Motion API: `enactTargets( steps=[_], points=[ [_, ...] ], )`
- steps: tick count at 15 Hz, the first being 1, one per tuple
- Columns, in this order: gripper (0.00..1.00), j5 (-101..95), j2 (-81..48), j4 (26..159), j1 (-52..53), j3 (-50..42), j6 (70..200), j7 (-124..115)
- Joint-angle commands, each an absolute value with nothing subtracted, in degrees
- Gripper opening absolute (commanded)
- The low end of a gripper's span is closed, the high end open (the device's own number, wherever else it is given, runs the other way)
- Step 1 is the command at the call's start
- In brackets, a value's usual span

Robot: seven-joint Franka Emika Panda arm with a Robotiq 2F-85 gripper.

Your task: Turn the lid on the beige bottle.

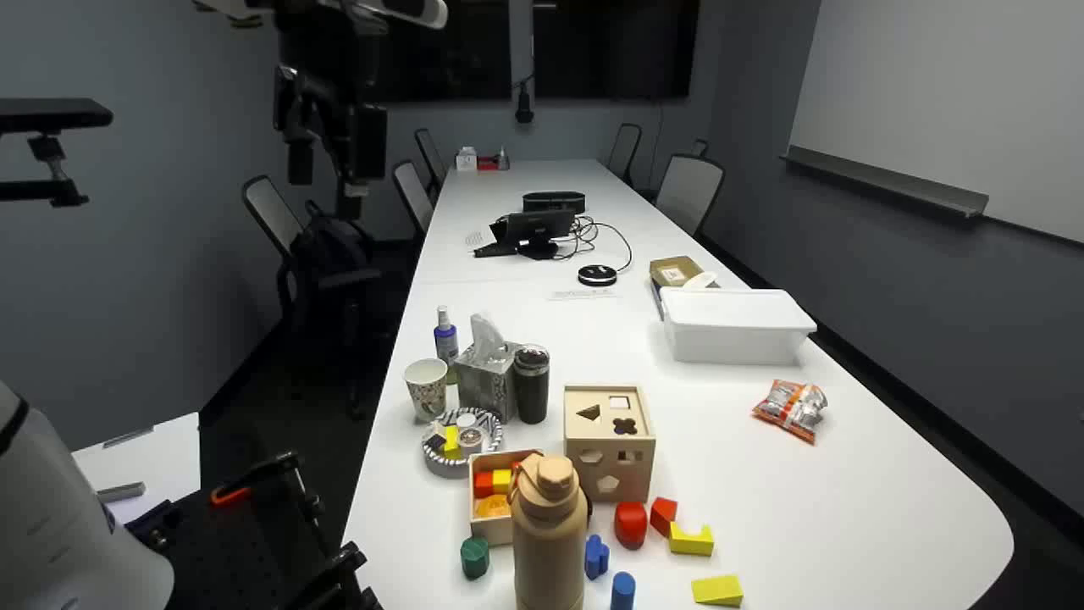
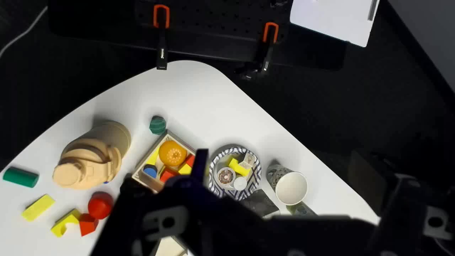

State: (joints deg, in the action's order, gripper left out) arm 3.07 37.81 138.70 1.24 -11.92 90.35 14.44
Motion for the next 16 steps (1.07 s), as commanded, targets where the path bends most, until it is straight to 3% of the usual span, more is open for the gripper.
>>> enactTargets(
  steps=[1,8,16],
  points=[
    [1.00,3.6,37.6,138.6,-0.1,-10.9,90.2,15.1],
    [1.00,2.2,36.5,139.4,-0.8,-11.3,93.1,15.5],
    [1.00,-1.5,25.1,146.4,-5.2,-17.0,115.7,23.2]
  ],
)
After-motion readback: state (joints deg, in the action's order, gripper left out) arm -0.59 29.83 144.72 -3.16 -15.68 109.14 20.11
